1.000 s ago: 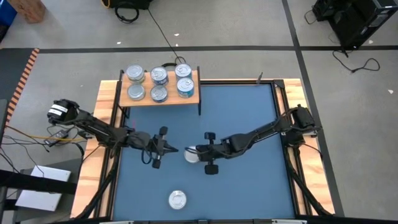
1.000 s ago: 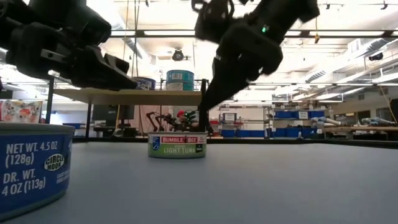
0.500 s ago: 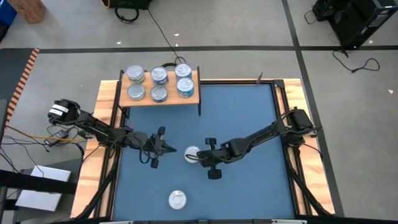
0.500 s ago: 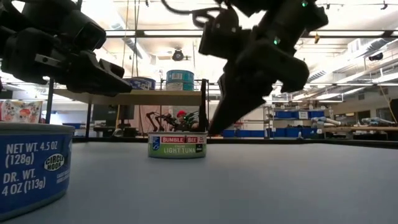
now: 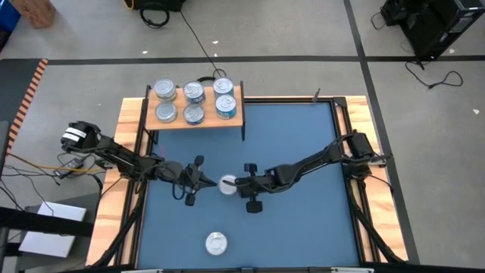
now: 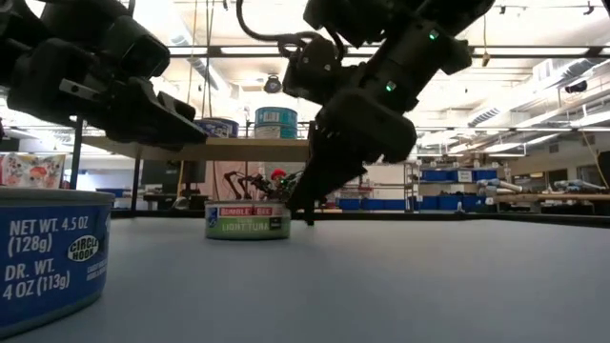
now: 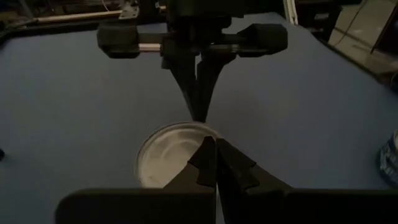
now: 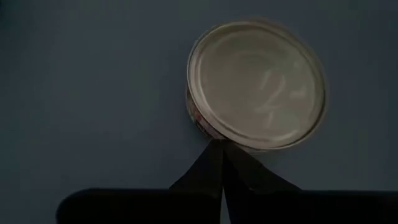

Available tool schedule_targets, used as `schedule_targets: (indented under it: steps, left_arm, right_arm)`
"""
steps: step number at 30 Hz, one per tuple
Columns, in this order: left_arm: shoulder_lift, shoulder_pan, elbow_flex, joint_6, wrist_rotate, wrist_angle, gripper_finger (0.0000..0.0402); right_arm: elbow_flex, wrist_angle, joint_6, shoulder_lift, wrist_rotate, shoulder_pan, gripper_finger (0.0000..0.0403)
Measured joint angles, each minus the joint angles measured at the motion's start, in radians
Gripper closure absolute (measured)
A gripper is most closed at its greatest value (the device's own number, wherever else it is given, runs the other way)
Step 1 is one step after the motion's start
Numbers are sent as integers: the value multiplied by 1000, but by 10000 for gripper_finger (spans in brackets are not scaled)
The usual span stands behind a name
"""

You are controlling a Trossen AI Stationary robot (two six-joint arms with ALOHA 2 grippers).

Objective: Stack canned seafood by type on shelf
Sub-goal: Stack the green white tuna can on top of the green white tuna can on the shelf

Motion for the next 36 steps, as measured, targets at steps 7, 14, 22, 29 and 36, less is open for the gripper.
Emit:
schedule_targets:
  steps: [7, 14, 22, 29, 36]
  left_arm:
    - [0, 0, 3, -62, 0, 21, 397]
    - [0, 0, 5, -11, 0, 19, 396]
    - [0, -17, 101, 71, -7, -180, 396]
    - [0, -47, 200, 122, -21, -360, 396]
    - [0, -72, 223, 115, -21, -444, 394]
  right_arm:
    - [1, 15, 15, -15, 2, -3, 394]
    - [1, 10, 21, -15, -89, -13, 392]
    - [1, 34, 16, -15, -114, -6, 399]
    - [1, 72, 18, -15, -142, -4, 399]
    - [1, 143, 60, 39, -157, -1, 399]
